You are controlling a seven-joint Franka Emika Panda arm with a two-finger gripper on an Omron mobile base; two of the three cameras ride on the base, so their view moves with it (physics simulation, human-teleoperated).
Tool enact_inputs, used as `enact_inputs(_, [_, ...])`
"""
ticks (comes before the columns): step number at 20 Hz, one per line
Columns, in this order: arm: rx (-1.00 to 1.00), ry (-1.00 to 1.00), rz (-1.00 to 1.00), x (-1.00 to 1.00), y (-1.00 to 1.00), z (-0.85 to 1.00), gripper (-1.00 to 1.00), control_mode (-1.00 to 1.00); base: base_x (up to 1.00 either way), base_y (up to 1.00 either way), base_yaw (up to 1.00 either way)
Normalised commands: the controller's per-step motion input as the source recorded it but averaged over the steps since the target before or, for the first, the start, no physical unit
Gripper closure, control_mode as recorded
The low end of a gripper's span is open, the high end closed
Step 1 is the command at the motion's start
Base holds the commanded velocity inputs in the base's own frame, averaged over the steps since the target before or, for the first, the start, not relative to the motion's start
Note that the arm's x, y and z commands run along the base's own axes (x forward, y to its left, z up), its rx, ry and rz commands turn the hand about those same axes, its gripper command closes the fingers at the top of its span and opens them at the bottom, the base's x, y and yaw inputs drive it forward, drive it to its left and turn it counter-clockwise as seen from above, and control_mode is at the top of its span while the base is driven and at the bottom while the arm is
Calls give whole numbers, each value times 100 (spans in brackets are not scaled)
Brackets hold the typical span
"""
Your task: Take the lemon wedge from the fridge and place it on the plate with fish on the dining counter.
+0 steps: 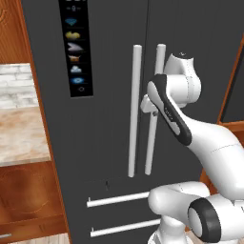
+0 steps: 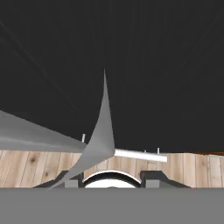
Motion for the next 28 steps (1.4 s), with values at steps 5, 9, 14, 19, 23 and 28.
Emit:
enact_inputs(5, [-1,-4,2,-28,1,0,-100,-100,0,0,0])
enact_inputs(9, [-6,5,-1,-9,33,-19,-100,-100,0,0,0])
enact_inputs(14, [0,0,0,0,0,0,-100,100,-45,42,-3])
enact_inputs(19, [0,0,0,0,0,0,-100,100,-72,0,0])
enact_inputs(23, [0,0,0,0,0,0,-100,100,-45,0,-3])
enact_inputs(28, [0,0,0,0,0,0,-100,100,-43,0,-6])
